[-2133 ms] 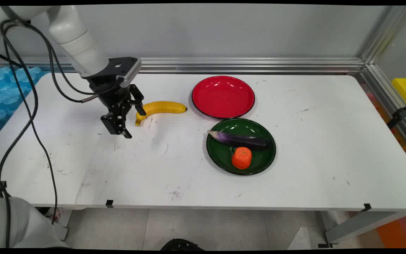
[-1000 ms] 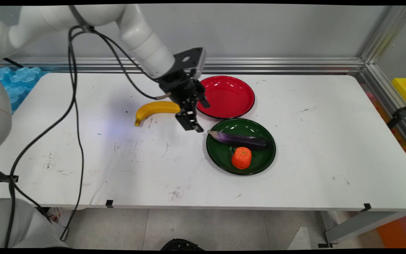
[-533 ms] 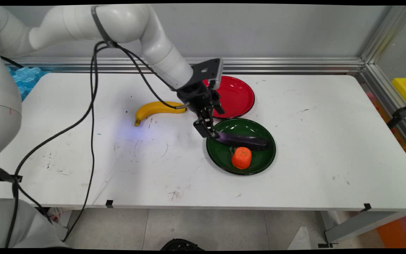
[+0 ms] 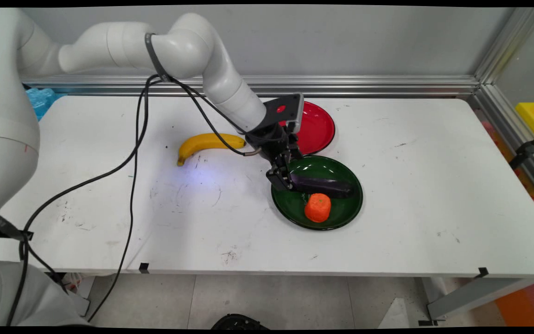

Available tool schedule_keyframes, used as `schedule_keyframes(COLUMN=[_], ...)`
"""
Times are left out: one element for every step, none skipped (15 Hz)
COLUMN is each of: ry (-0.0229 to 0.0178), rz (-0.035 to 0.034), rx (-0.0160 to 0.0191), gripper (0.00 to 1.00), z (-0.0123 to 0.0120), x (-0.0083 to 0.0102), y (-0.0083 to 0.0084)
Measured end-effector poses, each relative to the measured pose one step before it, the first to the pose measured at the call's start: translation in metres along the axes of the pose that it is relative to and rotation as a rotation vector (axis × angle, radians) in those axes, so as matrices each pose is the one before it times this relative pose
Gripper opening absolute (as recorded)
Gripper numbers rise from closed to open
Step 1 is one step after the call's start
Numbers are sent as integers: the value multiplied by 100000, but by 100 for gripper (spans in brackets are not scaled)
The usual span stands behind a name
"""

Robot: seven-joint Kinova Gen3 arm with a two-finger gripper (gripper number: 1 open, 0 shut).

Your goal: Pick up the eggplant from the green plate, then place the picked object on the red plate

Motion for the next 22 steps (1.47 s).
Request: schedule_keyframes(ry=[56, 82, 60, 47, 38, 13, -12, -2, 16, -22, 1, -29, -18, -27, -47, -34, -5, 1, 18, 40, 97, 83], rz=[-73, -77, -165, -128, -104, -88, -68, -111, -66, -50, -32, -43, -19, 8, 25, -14, 22, 3, 106, 54, 124, 105], rx=[2, -31, -30, -59, -62, -40, -89, -96, -128, -115, -75, -77, -42, -66, -33, -89, -54, -68, -140, -133, -265, -159], gripper=[100, 100, 100, 100, 100, 100, 100, 100, 100, 100, 100, 0, 0, 0, 0, 0, 0, 0, 0, 0, 0, 0], z=[227, 329, 342, 271, 290, 151, 215, 226, 206, 161, 103, 134, 80, 122, 82, 61, 22, -4, -43, -41, -109, -106], x=[-19, -20, -45, -39, -53, -32, -53, -70, -65, -57, -38, -56, -35, -46, -40, -32, -10, 2, 26, 23, 62, 60], y=[2, 6, 14, 19, 21, 10, 19, 25, 30, 25, 16, 11, 6, -1, -4, -17, -34, -29, -42, -30, -49, -50])
